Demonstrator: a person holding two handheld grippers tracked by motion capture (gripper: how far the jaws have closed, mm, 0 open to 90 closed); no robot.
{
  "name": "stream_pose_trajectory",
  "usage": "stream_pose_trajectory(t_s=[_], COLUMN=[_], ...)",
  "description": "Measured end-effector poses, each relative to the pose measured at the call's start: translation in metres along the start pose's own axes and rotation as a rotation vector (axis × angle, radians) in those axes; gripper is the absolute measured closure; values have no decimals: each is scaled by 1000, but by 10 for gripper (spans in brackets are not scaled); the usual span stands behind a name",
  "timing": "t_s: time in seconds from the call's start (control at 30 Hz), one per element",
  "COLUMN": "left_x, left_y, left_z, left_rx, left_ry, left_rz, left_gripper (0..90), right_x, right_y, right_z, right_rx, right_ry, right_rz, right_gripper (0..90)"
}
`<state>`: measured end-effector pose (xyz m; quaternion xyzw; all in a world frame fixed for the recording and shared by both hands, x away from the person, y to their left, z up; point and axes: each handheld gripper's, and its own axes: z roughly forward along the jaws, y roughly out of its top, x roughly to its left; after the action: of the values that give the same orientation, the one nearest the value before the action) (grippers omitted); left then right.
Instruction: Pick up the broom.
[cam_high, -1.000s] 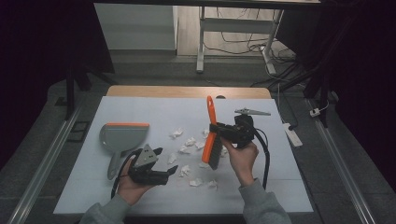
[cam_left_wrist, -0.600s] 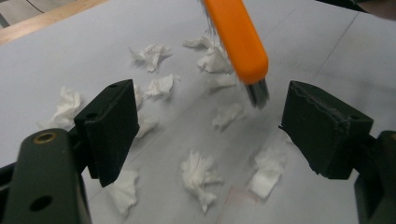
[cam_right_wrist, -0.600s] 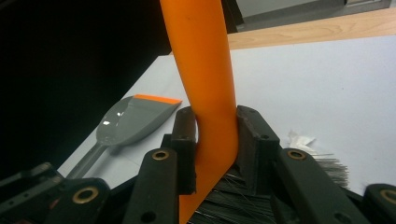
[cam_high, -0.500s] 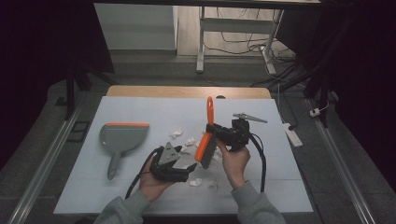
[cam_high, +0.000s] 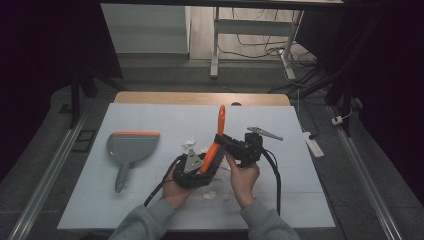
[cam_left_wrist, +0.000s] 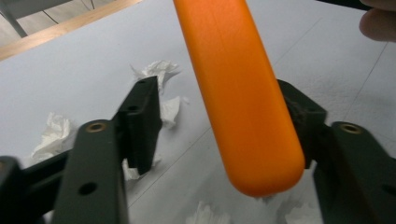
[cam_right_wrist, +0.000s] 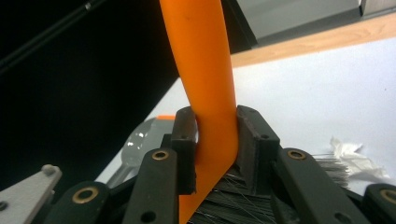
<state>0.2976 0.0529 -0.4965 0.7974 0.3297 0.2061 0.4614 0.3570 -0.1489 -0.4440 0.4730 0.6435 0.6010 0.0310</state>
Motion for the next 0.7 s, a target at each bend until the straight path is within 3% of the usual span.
stream_pose_trajectory(t_s=[0.13, 0.27, 0.37, 0.7], left_x=[3, 9, 15, 30], left_y=[0, 0, 0, 7], left_z=[0, -3, -5, -16], left_rx=[-1, -13, -1, 52], left_ry=[-19, -59, -74, -100], left_rz=[-16, -42, -68, -58], left_gripper=[534, 727, 761, 785], right_x=[-1, -2, -2, -5], right_y=[-3, -5, -5, -6], right_z=[-1, -1, -1, 3], right_rx=[-24, -32, -33, -23], right_ry=[12, 36, 47, 92], right_rz=[26, 56, 61, 78], right_gripper=[695, 695, 695, 657])
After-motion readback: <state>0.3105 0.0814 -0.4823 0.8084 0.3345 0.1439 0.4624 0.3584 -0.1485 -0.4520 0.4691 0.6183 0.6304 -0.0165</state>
